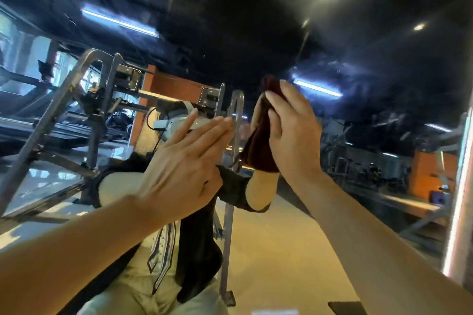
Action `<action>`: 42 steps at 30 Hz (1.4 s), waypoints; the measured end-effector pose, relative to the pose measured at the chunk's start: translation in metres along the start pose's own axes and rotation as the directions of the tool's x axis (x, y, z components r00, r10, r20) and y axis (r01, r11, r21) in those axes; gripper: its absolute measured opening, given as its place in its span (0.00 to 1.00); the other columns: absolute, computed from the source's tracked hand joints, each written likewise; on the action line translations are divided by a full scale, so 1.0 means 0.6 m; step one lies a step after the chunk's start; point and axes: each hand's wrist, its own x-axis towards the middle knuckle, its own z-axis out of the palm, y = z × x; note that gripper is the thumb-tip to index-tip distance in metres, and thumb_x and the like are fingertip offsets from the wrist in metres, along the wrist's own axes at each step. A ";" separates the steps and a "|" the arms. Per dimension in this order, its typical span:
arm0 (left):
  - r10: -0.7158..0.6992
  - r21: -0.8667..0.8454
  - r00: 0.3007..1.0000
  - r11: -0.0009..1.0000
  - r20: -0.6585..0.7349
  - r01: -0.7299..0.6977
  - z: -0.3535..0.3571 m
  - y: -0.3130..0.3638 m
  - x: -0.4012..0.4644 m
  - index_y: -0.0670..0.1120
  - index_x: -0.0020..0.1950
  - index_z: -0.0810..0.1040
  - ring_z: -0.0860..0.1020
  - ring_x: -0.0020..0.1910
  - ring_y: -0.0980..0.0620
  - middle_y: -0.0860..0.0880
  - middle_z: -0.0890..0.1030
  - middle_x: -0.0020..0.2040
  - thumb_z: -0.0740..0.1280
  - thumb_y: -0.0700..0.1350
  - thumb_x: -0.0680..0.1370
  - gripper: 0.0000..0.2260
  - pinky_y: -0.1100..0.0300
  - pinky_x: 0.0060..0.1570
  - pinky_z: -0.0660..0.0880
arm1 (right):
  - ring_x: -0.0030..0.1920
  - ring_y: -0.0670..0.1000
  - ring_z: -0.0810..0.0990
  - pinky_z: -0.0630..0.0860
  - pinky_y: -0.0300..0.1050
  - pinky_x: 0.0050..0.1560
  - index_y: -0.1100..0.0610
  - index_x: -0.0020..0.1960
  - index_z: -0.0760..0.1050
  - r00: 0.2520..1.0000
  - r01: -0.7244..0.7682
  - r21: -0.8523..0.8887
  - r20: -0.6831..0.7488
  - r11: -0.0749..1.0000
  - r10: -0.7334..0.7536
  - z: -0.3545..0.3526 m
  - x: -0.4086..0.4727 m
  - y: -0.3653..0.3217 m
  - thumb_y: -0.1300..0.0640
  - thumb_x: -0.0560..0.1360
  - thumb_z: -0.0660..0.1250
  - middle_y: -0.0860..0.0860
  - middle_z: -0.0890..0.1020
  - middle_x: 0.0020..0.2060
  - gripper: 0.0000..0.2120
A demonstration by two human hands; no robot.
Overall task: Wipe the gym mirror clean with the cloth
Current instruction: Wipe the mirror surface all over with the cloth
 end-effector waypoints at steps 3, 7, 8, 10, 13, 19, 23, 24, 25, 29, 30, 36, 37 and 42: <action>-0.059 0.013 0.998 0.998 0.011 0.059 -0.018 -0.024 -0.016 0.38 0.71 0.73 0.65 0.75 0.47 0.41 0.71 0.73 0.57 0.48 0.79 0.23 0.48 0.79 0.48 | 0.68 0.59 0.75 0.67 0.48 0.69 0.63 0.65 0.78 0.993 -0.084 -0.007 -0.086 0.996 0.083 0.017 0.018 -0.024 0.60 0.80 0.62 0.60 0.77 0.67 0.16; -0.043 0.049 0.998 0.998 0.051 0.041 -0.031 -0.045 -0.038 0.37 0.71 0.73 0.64 0.75 0.47 0.40 0.71 0.73 0.57 0.48 0.80 0.24 0.49 0.79 0.47 | 0.69 0.57 0.71 0.68 0.55 0.68 0.60 0.67 0.74 0.969 0.231 -0.108 0.112 0.967 -0.219 -0.001 -0.158 -0.046 0.60 0.69 0.73 0.59 0.77 0.66 0.26; -0.017 0.050 0.998 0.999 0.065 0.014 -0.032 -0.045 -0.040 0.37 0.71 0.73 0.63 0.75 0.47 0.39 0.70 0.73 0.57 0.48 0.80 0.24 0.50 0.79 0.48 | 0.69 0.58 0.72 0.69 0.56 0.68 0.59 0.67 0.74 0.938 0.320 -0.134 0.182 0.938 -0.294 -0.010 -0.184 -0.040 0.60 0.67 0.75 0.59 0.78 0.66 0.29; 0.037 0.038 0.996 0.998 0.078 -0.040 -0.032 -0.037 -0.037 0.38 0.73 0.71 0.60 0.76 0.48 0.41 0.68 0.74 0.56 0.48 0.80 0.24 0.50 0.79 0.48 | 0.67 0.59 0.76 0.71 0.55 0.66 0.60 0.65 0.77 0.909 0.382 -0.133 0.231 0.915 -0.346 -0.017 -0.164 -0.013 0.59 0.66 0.76 0.59 0.80 0.64 0.27; 0.063 0.002 0.996 0.998 0.060 -0.063 -0.024 -0.017 -0.019 0.39 0.74 0.69 0.59 0.76 0.49 0.42 0.66 0.74 0.56 0.48 0.79 0.24 0.49 0.79 0.48 | 0.62 0.62 0.80 0.77 0.55 0.60 0.63 0.62 0.79 0.986 0.163 -0.116 0.063 0.980 -0.157 -0.009 -0.047 -0.010 0.57 0.73 0.67 0.61 0.80 0.62 0.19; 0.018 0.060 0.998 0.998 0.059 -0.022 0.005 0.006 -0.016 0.38 0.74 0.69 0.60 0.77 0.46 0.40 0.67 0.75 0.56 0.49 0.79 0.26 0.43 0.78 0.48 | 0.70 0.60 0.73 0.70 0.55 0.68 0.62 0.69 0.74 0.996 0.090 -0.098 0.018 0.991 -0.089 0.017 -0.107 -0.016 0.55 0.79 0.62 0.60 0.74 0.70 0.21; 0.064 0.128 0.995 0.989 0.071 -0.073 -0.002 0.001 -0.009 0.38 0.71 0.74 0.65 0.74 0.44 0.40 0.71 0.72 0.56 0.50 0.78 0.25 0.43 0.78 0.46 | 0.67 0.63 0.76 0.76 0.62 0.62 0.63 0.67 0.76 0.958 0.267 -0.136 0.148 0.954 -0.247 -0.021 -0.139 0.038 0.60 0.70 0.72 0.62 0.76 0.68 0.26; 0.077 0.136 0.995 0.987 0.071 -0.086 -0.005 -0.001 -0.006 0.39 0.70 0.75 0.64 0.73 0.44 0.40 0.72 0.71 0.57 0.50 0.78 0.25 0.43 0.79 0.45 | 0.65 0.64 0.77 0.76 0.62 0.62 0.64 0.66 0.76 0.981 0.177 -0.138 0.111 0.975 -0.162 -0.021 -0.106 0.040 0.60 0.71 0.69 0.63 0.76 0.67 0.24; 0.085 0.138 0.994 0.986 0.069 -0.093 -0.008 -0.003 -0.003 0.39 0.69 0.76 0.63 0.73 0.44 0.40 0.74 0.70 0.57 0.50 0.78 0.24 0.44 0.79 0.45 | 0.65 0.64 0.78 0.75 0.60 0.63 0.64 0.66 0.77 0.998 0.048 -0.130 0.039 0.990 -0.044 -0.019 -0.065 0.038 0.59 0.74 0.65 0.63 0.77 0.66 0.21; 0.074 0.090 0.997 0.993 0.021 -0.076 -0.021 -0.011 0.003 0.41 0.66 0.79 0.61 0.73 0.49 0.42 0.78 0.66 0.58 0.49 0.77 0.22 0.45 0.79 0.45 | 0.68 0.60 0.75 0.69 0.53 0.68 0.63 0.68 0.75 0.992 -0.118 -0.093 -0.050 0.989 0.113 -0.001 -0.027 0.003 0.56 0.80 0.57 0.61 0.75 0.69 0.21; 0.073 0.075 0.997 0.994 0.013 -0.074 -0.025 -0.016 0.001 0.41 0.66 0.79 0.64 0.73 0.48 0.42 0.79 0.66 0.59 0.49 0.77 0.22 0.44 0.79 0.47 | 0.69 0.59 0.73 0.68 0.53 0.68 0.62 0.69 0.73 0.999 -0.042 -0.101 -0.008 0.994 0.041 0.004 -0.065 -0.009 0.56 0.81 0.56 0.61 0.73 0.70 0.20; -0.026 0.133 0.999 0.991 0.026 0.022 -0.074 -0.095 -0.012 0.40 0.67 0.78 0.74 0.69 0.45 0.42 0.78 0.67 0.58 0.50 0.79 0.22 0.42 0.77 0.52 | 0.72 0.62 0.67 0.72 0.63 0.66 0.61 0.73 0.66 0.969 0.239 -0.078 0.088 0.968 -0.232 0.034 -0.069 -0.028 0.53 0.80 0.58 0.60 0.66 0.72 0.23; -0.059 0.155 0.998 0.986 0.028 0.054 -0.083 -0.111 -0.014 0.40 0.68 0.78 0.74 0.69 0.44 0.42 0.78 0.67 0.57 0.51 0.80 0.23 0.42 0.77 0.52 | 0.72 0.64 0.68 0.72 0.64 0.67 0.62 0.73 0.68 0.993 0.112 -0.057 0.027 0.992 -0.111 0.041 -0.012 -0.038 0.53 0.80 0.57 0.62 0.66 0.72 0.24; -0.221 0.197 0.975 0.955 -0.027 0.222 -0.108 -0.171 -0.033 0.37 0.69 0.76 0.73 0.70 0.41 0.39 0.77 0.68 0.55 0.51 0.80 0.24 0.39 0.77 0.52 | 0.73 0.63 0.67 0.69 0.62 0.72 0.64 0.71 0.71 0.989 -0.040 0.022 -0.142 0.999 0.043 0.102 0.143 -0.177 0.54 0.82 0.51 0.63 0.70 0.72 0.24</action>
